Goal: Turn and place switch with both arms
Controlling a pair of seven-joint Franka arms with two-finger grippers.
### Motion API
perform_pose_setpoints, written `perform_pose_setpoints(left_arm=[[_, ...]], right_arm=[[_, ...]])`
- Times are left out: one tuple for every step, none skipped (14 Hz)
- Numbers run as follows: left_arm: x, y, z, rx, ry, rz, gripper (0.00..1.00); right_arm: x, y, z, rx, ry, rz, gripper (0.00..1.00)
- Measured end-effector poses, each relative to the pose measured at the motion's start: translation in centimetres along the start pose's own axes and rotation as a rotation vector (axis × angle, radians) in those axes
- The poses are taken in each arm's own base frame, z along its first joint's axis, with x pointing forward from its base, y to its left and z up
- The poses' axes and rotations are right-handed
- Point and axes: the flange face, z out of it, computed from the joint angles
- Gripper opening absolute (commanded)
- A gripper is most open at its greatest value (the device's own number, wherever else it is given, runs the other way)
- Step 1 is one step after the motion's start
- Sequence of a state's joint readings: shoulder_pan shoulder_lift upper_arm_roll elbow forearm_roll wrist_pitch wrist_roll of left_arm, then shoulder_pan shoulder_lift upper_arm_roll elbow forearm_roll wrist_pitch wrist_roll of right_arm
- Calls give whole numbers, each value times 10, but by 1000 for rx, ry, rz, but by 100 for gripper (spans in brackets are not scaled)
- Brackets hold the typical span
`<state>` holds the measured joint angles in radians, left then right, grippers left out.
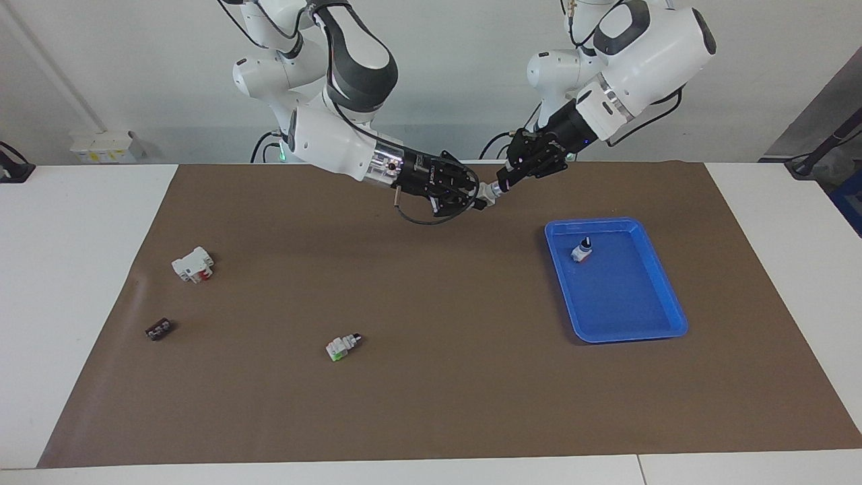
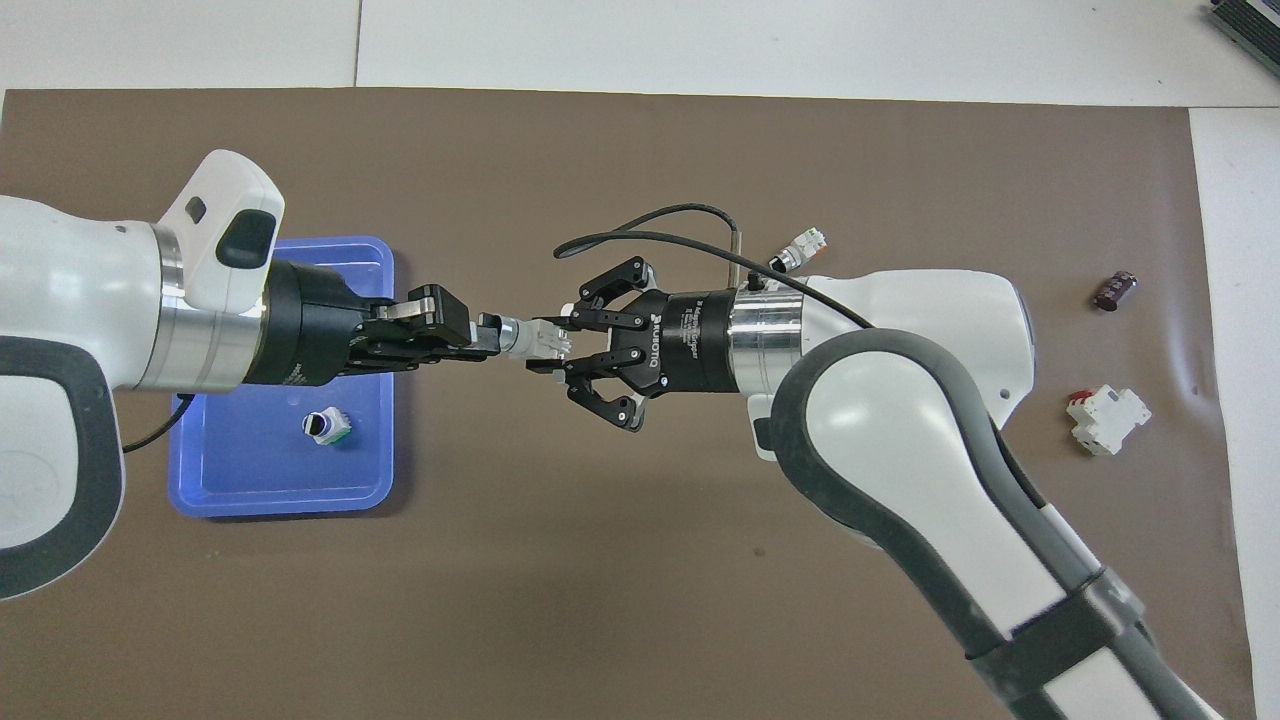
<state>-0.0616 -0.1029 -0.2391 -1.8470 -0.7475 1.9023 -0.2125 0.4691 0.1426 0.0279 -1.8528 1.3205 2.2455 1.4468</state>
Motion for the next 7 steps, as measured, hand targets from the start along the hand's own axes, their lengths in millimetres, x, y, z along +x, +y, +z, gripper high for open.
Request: perform_pose_setpoints(left_arm=[[0,0,0,0,0,0,20],[-1,0,0,0,0,1,19],[-1,0,0,0,3,1,18],[0,1,0,-2,8,1,18],[0,1,-1,-4,14,2,18],[1,2,-1,-6,22,2,18],[1,2,-1,-7,27,2,19]], right_arm=[[0,0,0,0,0,0,0],[0,0,0,0,0,0,0],[0,0,0,0,0,0,0],[0,0,0,1,0,0,0],[0,0,-1,2,-1,-1,0],[-1,-1,-1,2,-1,-1,0],[-1,-1,-1,2,-1,-1,0]])
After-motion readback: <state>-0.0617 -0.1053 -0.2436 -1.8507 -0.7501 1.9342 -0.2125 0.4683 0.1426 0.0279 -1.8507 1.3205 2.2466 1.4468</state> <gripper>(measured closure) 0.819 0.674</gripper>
